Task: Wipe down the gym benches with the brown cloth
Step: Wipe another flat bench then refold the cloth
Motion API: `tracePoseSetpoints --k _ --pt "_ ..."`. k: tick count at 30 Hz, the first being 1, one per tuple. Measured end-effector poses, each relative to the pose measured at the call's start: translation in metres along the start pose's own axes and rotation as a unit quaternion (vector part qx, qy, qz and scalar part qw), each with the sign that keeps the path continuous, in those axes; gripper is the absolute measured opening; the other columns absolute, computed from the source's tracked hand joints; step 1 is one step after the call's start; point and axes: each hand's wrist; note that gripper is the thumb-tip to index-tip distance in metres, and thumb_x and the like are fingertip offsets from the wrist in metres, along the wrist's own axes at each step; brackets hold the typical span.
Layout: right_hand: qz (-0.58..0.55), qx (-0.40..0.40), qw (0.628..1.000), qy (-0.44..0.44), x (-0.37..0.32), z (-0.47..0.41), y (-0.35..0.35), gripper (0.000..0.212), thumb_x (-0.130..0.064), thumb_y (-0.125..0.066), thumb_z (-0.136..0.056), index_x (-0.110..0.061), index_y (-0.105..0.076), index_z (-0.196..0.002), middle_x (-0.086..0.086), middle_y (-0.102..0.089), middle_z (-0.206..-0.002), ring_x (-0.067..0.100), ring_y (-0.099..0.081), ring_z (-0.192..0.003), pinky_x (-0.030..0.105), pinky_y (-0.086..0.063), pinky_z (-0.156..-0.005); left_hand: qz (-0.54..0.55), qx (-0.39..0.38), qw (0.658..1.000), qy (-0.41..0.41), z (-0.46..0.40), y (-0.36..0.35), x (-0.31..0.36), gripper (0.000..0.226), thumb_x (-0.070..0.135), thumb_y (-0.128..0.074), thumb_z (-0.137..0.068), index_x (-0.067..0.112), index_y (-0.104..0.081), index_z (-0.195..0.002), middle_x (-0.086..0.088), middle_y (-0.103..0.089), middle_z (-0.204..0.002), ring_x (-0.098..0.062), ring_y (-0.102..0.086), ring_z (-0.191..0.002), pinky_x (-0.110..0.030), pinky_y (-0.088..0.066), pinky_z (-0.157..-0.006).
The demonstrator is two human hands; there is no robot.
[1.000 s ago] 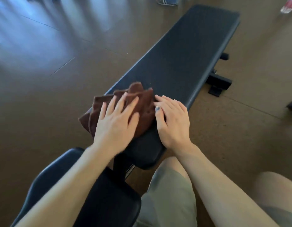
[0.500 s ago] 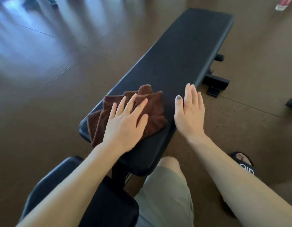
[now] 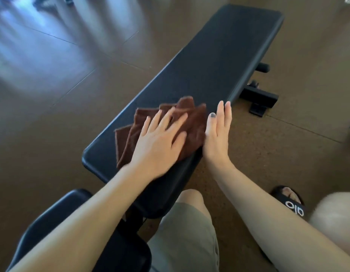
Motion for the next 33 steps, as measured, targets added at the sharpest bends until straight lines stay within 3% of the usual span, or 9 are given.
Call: tracePoseSetpoints --k 5,10,15,19,22,27,30,33 --pt "-0.019 0.064 0.997 -0.048 -0.017 0.013 -0.02 0.07 -0.053 -0.024 -0.099 -0.032 -0.018 -0.165 -0.013 0.001 -0.174 0.011 0.002 -0.16 0.043 -0.009 -0.132 0.003 -0.039 0.999 -0.017 0.109 0.003 -0.01 0.057 0.064 -0.004 -0.105 0.053 -0.011 -0.16 0.02 -0.004 -0.171 -0.012 0.006 -0.16 -0.045 0.002 -0.13" --pt "-0.042 0.091 0.994 -0.046 -0.009 0.01 -0.023 0.066 -0.047 -0.026 -0.099 -0.032 -0.027 -0.163 -0.012 -0.006 -0.174 0.01 -0.004 -0.16 0.045 -0.016 -0.13 0.017 -0.013 0.999 -0.033 0.047 0.002 -0.017 0.053 0.057 -0.014 -0.107 0.05 -0.025 -0.158 0.016 -0.017 -0.171 -0.016 -0.006 -0.16 -0.042 0.002 -0.13" --pt "-0.068 0.087 0.993 -0.039 -0.008 0.009 -0.02 0.061 -0.046 -0.028 -0.103 -0.033 -0.029 -0.162 -0.012 -0.007 -0.174 0.011 -0.013 -0.159 0.045 -0.024 -0.128 -0.012 -0.011 1.0 0.003 0.033 0.001 -0.01 0.063 0.066 -0.008 -0.102 0.047 -0.02 -0.161 0.013 -0.01 -0.172 -0.019 -0.002 -0.161 -0.041 0.008 -0.129" --pt "-0.076 0.098 0.992 -0.034 -0.009 0.011 -0.02 0.062 -0.04 -0.028 -0.102 -0.03 -0.032 -0.162 -0.011 -0.009 -0.174 0.007 -0.011 -0.158 0.038 -0.023 -0.128 -0.008 -0.017 1.0 -0.022 0.123 -0.002 -0.01 0.066 0.07 -0.02 -0.102 0.044 -0.019 -0.162 0.009 -0.012 -0.173 -0.022 -0.004 -0.161 -0.052 -0.007 -0.13" --pt "-0.073 0.115 0.99 -0.033 -0.008 0.011 -0.025 0.063 -0.044 -0.027 -0.1 -0.032 -0.033 -0.161 -0.013 -0.011 -0.174 0.006 -0.014 -0.158 0.03 -0.024 -0.126 -0.038 -0.006 0.999 -0.021 0.14 -0.013 -0.011 0.066 0.067 -0.027 -0.103 0.039 -0.023 -0.163 0.003 -0.018 -0.172 -0.028 -0.01 -0.16 -0.053 -0.014 -0.127" --pt "-0.081 0.11 0.99 -0.031 -0.003 0.008 -0.023 0.057 -0.038 -0.03 -0.105 -0.03 -0.034 -0.161 -0.012 -0.011 -0.174 0.007 -0.014 -0.158 0.008 -0.018 -0.11 -0.027 -0.001 0.999 -0.04 0.091 -0.014 0.007 0.065 0.062 -0.029 -0.102 0.038 -0.022 -0.162 0.002 -0.016 -0.173 -0.028 -0.008 -0.16 -0.05 -0.003 -0.129" --pt "-0.074 0.094 0.992 -0.035 -0.006 0.007 -0.019 0.05 -0.028 -0.032 -0.112 -0.029 -0.033 -0.162 -0.009 -0.009 -0.174 0.011 -0.014 -0.158 0.018 -0.022 -0.117 -0.016 -0.007 0.999 -0.033 0.072 -0.01 0.01 0.063 0.063 -0.026 -0.102 0.042 -0.022 -0.161 0.008 -0.013 -0.173 -0.024 -0.005 -0.16 -0.043 0.008 -0.127" --pt "-0.089 0.078 0.992 -0.043 -0.013 0.01 -0.014 0.051 -0.029 -0.029 -0.112 -0.023 -0.034 -0.162 -0.007 -0.01 -0.174 0.008 -0.014 -0.158 0.01 -0.022 -0.107 -0.016 -0.01 1.0 -0.024 0.097 -0.007 0.002 0.064 0.067 -0.018 -0.101 0.046 -0.014 -0.162 0.012 -0.005 -0.173 -0.02 0.002 -0.161 -0.038 0.014 -0.124"
Point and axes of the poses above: each hand's wrist, its own z-axis away from the middle knuckle, its own y-axis out of the back of the hand, x = y × z
